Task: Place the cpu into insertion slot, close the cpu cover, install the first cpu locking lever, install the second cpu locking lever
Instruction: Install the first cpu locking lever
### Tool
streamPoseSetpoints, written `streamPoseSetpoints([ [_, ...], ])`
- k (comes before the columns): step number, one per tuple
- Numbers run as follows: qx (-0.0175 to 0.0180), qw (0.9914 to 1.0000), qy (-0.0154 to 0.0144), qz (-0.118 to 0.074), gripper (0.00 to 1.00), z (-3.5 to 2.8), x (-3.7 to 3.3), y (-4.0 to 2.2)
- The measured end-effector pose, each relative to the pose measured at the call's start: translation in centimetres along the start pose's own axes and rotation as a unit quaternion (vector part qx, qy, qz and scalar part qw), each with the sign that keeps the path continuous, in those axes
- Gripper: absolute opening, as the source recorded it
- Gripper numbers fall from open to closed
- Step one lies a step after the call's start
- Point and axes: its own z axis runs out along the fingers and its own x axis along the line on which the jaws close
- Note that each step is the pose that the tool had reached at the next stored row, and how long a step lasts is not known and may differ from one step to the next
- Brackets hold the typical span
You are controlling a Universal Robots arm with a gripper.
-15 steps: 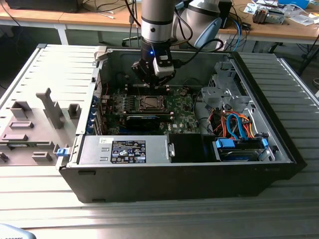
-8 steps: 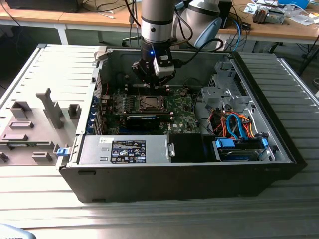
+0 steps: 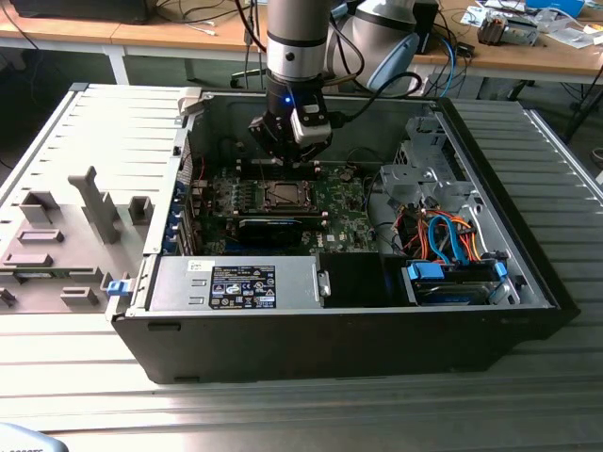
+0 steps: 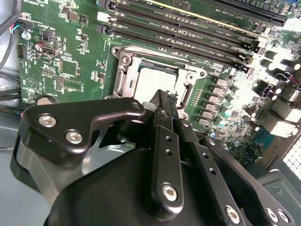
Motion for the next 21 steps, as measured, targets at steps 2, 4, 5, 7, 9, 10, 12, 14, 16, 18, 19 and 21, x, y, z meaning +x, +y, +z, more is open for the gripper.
streamPoseSetpoints([
  [2,0.0000,1.00000,-0.0001,-0.003,0.11,0.00,0.00,0.00],
  [4,-0.0001,0.99998,-0.0003,-0.007,0.11,0.00,0.00,0.00],
  [5,-0.0001,0.99997,-0.0003,-0.008,0.11,0.00,0.00,0.00],
  [7,-0.0001,0.99994,-0.0004,-0.011,0.11,0.00,0.00,0.00],
  [9,-0.0001,0.99991,-0.0006,-0.013,0.11,0.00,0.00,0.00],
  [10,-0.0001,0.99989,-0.0006,-0.015,0.11,0.00,0.00,0.00],
  [12,-0.0001,0.99985,-0.0007,-0.017,0.11,0.00,0.00,0.00],
  [14,-0.0002,0.99977,-0.0009,-0.021,0.11,0.00,0.00,0.00],
  [16,-0.0002,0.99968,-0.0011,-0.025,0.11,0.00,0.00,0.00],
  [18,-0.0002,0.99958,-0.0012,-0.029,0.11,0.00,0.00,0.00],
  [19,-0.0003,0.99951,-0.0013,-0.031,0.11,0.00,0.00,0.00],
  [21,-0.0003,0.99943,-0.0014,-0.034,0.11,0.00,0.00,0.00],
])
